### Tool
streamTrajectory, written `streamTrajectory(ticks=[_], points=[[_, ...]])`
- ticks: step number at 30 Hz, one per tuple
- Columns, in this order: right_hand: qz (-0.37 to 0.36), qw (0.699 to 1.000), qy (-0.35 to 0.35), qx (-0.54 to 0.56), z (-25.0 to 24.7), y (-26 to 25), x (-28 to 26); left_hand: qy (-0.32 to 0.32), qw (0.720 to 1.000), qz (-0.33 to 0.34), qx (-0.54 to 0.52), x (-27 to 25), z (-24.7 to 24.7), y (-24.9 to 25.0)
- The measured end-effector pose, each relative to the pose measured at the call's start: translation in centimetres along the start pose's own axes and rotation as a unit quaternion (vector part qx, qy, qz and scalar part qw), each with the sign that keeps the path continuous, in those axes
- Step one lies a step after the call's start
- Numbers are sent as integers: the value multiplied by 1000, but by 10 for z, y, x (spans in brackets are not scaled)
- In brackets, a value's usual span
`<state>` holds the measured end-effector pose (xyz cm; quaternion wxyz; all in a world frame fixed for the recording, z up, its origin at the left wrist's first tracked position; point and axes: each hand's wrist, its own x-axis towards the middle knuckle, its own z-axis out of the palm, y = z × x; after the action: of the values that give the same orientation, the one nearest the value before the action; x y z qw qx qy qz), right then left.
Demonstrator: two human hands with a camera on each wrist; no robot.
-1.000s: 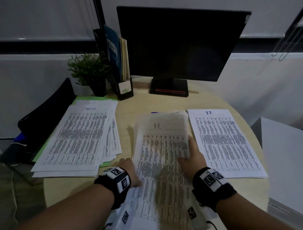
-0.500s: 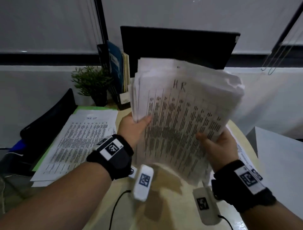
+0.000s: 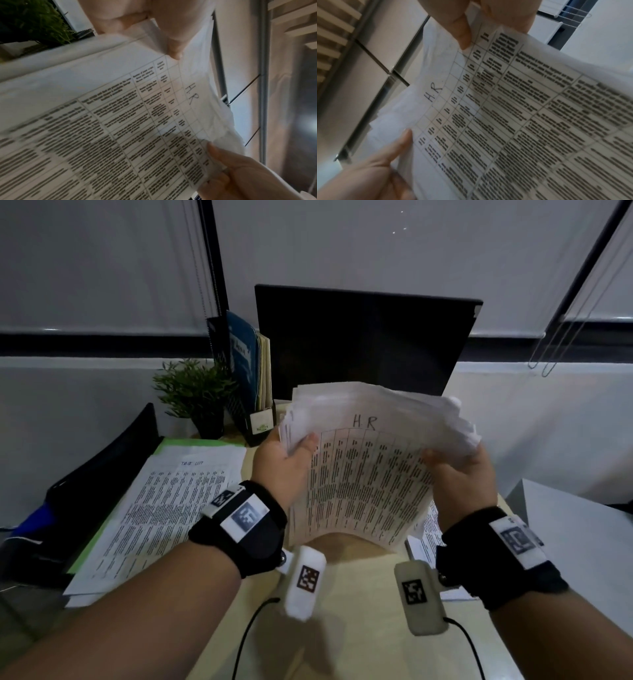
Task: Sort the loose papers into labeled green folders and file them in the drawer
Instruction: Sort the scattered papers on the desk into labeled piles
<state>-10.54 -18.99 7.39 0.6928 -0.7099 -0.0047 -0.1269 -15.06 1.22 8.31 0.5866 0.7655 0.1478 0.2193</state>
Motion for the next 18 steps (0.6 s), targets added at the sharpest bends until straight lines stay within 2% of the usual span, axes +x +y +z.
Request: streamTrajectory(ticks=[3, 10, 15, 18], points=[[1, 1000, -7, 27, -4, -2, 4, -7, 999, 12, -38, -6, -1, 7], [4, 986, -30, 166, -8, -7, -5, -26, 981, -40, -189, 0, -12, 11], [-4, 985, -84, 147, -9, -17, -16, -23, 978, -36, -205, 6, -24, 31], [-24, 988, -110, 103, -9, -21, -25, 6, 977, -58, -203, 10, -22, 39]])
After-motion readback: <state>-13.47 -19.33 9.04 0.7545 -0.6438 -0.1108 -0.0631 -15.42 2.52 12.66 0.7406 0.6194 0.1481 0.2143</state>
